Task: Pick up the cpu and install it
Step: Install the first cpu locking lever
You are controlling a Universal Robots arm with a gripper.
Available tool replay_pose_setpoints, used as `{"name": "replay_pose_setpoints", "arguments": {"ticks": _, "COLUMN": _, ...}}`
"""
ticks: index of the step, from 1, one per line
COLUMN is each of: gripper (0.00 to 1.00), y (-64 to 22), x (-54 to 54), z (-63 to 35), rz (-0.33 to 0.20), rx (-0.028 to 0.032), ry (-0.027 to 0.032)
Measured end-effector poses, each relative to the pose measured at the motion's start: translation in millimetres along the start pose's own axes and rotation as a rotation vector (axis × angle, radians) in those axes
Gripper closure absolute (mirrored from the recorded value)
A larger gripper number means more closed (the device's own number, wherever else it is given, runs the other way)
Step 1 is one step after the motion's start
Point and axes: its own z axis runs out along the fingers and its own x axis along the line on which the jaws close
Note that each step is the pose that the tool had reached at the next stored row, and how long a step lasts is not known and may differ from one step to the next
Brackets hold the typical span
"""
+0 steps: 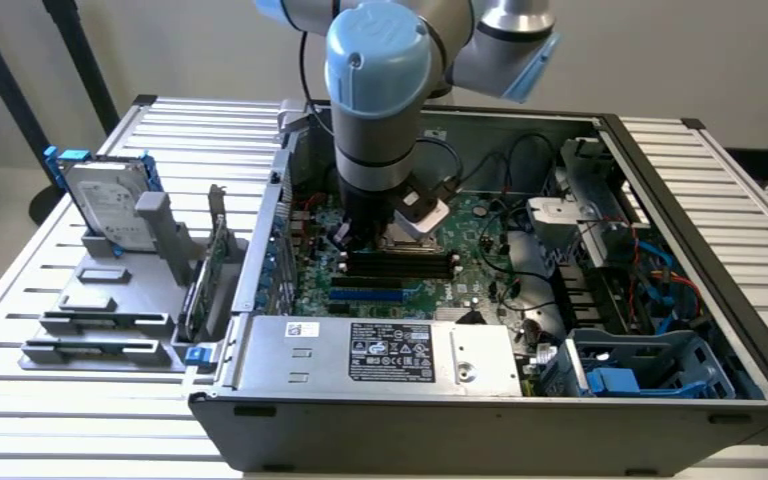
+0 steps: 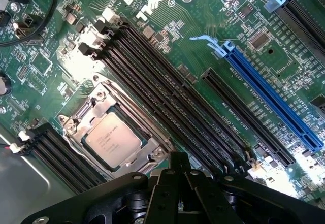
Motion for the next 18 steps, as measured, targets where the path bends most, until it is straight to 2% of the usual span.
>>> {"name": "replay_pose_setpoints", "arguments": {"ticks": 7, "gripper": 0.89, "y": -1.6, "x": 0.2, "z": 2.1, "rz": 0.000, "rx": -0.0022, "ry": -0.0022}}
{"name": "replay_pose_setpoints", "arguments": {"ticks": 14, "gripper": 0.89, "y": -2.1, "x": 0.3, "z": 2.4, "rz": -0.001, "rx": -0.0132, "ry": -0.0130}}
{"name": "replay_pose_setpoints", "arguments": {"ticks": 18, "gripper": 0.89, "y": -2.9, "x": 1.0, "z": 0.5, "rz": -0.001, "rx": -0.0153, "ry": -0.0154}}
